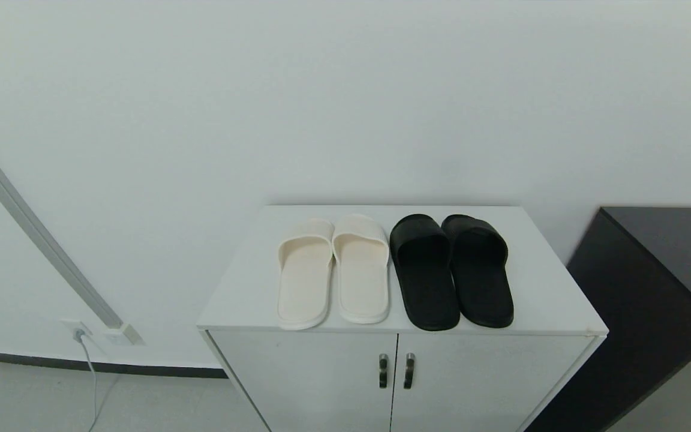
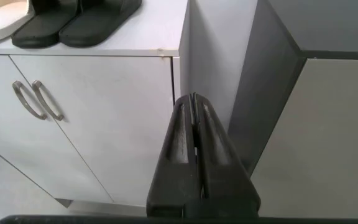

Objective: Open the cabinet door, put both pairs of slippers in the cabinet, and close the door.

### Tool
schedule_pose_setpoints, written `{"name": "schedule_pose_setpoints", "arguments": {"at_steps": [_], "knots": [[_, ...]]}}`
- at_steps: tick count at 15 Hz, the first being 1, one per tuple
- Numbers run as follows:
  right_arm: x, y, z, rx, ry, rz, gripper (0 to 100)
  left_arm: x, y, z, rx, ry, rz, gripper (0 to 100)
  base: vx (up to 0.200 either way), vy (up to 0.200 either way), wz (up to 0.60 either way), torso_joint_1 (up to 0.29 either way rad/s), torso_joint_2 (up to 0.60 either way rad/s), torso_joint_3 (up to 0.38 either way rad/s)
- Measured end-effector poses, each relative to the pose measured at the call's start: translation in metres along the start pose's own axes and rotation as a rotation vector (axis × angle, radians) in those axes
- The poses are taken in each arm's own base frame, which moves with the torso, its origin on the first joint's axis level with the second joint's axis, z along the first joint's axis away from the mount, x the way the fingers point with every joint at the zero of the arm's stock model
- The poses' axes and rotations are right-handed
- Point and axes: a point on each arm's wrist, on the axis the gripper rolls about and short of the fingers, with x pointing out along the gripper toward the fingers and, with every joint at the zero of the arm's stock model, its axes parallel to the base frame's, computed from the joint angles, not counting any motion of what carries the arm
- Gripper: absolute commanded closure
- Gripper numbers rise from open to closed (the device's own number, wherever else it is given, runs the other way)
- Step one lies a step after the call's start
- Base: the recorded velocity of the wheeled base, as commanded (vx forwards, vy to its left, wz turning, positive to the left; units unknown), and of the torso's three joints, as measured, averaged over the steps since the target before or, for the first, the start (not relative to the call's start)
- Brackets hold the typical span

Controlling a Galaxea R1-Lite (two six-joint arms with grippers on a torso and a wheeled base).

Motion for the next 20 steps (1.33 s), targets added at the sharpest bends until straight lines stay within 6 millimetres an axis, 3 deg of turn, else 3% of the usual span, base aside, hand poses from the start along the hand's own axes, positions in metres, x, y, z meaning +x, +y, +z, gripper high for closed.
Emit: {"name": "schedule_pose_setpoints", "arguments": {"at_steps": [6, 7, 9, 11, 12, 14, 17, 20], "knots": [[-0.001, 0.000, 0.004, -0.027, -0.025, -0.014, 100, 0.000, 0.000, 0.000, 0.004, 0.000, -0.003, 100, 0.000, 0.000, 0.00, 0.000, 0.00, 0.000], [-0.003, 0.000, 0.015, -0.015, -0.063, -0.014, 100, 0.000, 0.000, 0.000, 0.004, 0.000, -0.003, 100, 0.000, 0.000, 0.00, 0.000, 0.00, 0.000], [-0.013, 0.001, 0.057, 0.011, -0.132, 0.024, 100, 0.000, 0.000, 0.000, 0.003, 0.000, -0.004, 100, 0.000, 0.000, 0.00, 0.000, 0.00, 0.000], [-0.012, 0.004, 0.082, 0.020, -0.061, 0.172, 100, 0.000, 0.000, 0.000, 0.002, 0.000, -0.004, 100, 0.000, 0.000, 0.00, 0.000, 0.00, 0.000], [-0.008, 0.005, 0.091, 0.023, -0.026, 0.232, 0, 0.000, 0.000, 0.000, 0.002, 0.000, -0.004, 100, 0.000, 0.000, 0.00, 0.000, 0.00, 0.000], [0.013, 0.004, 0.110, 0.031, 0.034, 0.304, 0, 0.000, 0.000, 0.000, 0.002, 0.000, -0.004, 100, 0.000, 0.000, 0.00, 0.000, 0.00, 0.000], [0.059, 0.005, 0.131, 0.046, 0.120, 0.415, 0, 0.000, 0.000, 0.000, 0.002, 0.000, -0.004, 100, 0.000, 0.000, 0.00, 0.000, 0.00, 0.000], [0.106, 0.020, 0.147, 0.045, 0.146, 0.477, 0, 0.000, 0.000, 0.000, 0.002, 0.000, -0.004, 100, 0.000, 0.000, 0.00, 0.000, 0.00, 0.000]]}}
